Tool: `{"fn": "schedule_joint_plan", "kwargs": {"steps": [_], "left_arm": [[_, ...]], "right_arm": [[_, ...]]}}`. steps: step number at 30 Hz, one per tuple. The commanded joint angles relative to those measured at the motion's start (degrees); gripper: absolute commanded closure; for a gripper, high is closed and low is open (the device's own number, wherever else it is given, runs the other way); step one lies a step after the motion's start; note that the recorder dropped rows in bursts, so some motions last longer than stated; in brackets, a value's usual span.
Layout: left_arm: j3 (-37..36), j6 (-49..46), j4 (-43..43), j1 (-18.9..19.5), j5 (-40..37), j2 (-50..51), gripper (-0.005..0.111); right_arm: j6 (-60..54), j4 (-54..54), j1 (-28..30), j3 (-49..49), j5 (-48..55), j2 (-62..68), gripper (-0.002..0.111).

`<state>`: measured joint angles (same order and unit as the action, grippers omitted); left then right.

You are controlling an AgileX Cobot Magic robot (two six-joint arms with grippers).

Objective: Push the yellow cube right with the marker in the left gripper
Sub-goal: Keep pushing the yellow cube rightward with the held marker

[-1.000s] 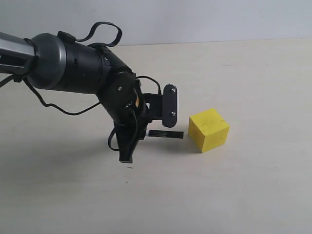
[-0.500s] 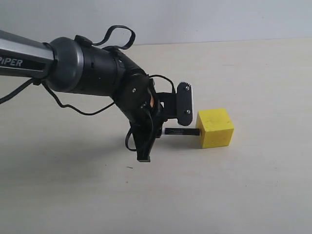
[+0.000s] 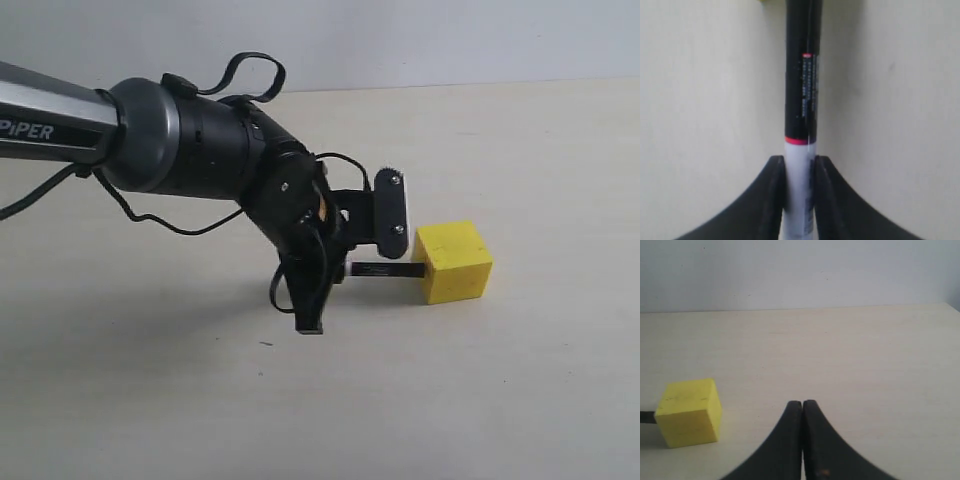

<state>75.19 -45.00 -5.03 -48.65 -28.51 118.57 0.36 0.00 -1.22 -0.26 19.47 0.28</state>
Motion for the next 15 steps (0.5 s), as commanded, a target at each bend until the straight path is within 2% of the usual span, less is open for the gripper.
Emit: {"fn": "schedule_joint_plan", "kwargs": {"steps": [1,4,7,10,13,15], "left_arm": [[1.5,0.3,1.3,-2.3,-1.6,0.2,0.107],[1.8,0.7,-0.3,-1.3,-7.2,0.2,0.107],[1.8,2.0,-0.5,0.2,-8.7,0.2,0.107],[1.8,2.3,-0.5,1.4,-5.7,0.2,0.107],[1.9,3.0,-0.3,1.3,1.4,0.2,0.107],[3.1,3.1,1.7,0.8,3.4,0.8,0.107]], "right_arm": [[-0.4,0.0,0.4,0.3,-0.8,-0.3,0.108],[-0.4,0.0,0.4,0.3,-0.8,-0.3,0.108],[-0.4,0.0,0.4,0.3,-0.8,-0.3,0.108],[-0.4,0.0,0.4,0.3,-0.8,-0.3,0.108],[-0.4,0.0,0.4,0.3,-0.8,-0.3,0.108],[-0.4,0.0,0.4,0.3,-0.8,-0.3,0.108]]}}
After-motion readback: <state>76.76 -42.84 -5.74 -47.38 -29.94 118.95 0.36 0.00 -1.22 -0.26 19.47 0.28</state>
